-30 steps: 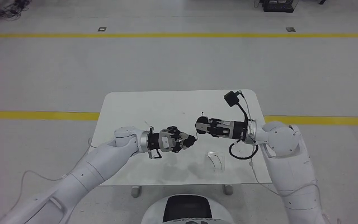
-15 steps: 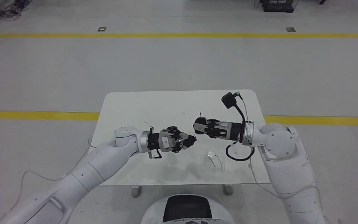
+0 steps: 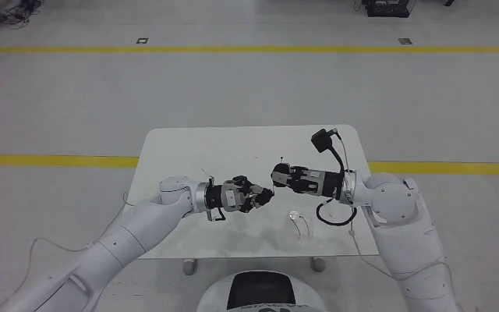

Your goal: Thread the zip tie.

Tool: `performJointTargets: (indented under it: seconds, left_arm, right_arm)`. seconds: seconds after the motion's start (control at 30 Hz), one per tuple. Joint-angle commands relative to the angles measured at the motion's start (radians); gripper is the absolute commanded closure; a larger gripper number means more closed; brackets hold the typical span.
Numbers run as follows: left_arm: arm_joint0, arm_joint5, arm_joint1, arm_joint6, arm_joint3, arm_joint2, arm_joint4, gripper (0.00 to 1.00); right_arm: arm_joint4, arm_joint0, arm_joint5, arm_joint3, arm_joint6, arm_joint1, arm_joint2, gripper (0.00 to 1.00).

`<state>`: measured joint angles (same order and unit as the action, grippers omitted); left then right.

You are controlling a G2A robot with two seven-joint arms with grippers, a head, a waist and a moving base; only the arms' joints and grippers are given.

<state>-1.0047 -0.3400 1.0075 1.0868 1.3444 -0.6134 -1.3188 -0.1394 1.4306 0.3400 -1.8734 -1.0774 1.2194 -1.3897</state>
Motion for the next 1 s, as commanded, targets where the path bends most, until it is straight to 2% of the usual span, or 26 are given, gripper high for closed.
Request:
performJointTargets:
  seconds: [0.0, 0.97]
  left_arm:
    - [0.000, 0.000, 0.000, 0.000, 0.000, 0.000, 0.000, 1.00]
    - [0.000, 0.000, 0.000, 0.000, 0.000, 0.000, 0.000, 1.00]
  right_arm:
    - [0.000, 0.002, 0.000, -0.001, 0.003, -0.003, 0.000, 1.00]
    - [0.015, -0.004, 0.000, 0.005, 0.062, -0.047, 0.030, 1.00]
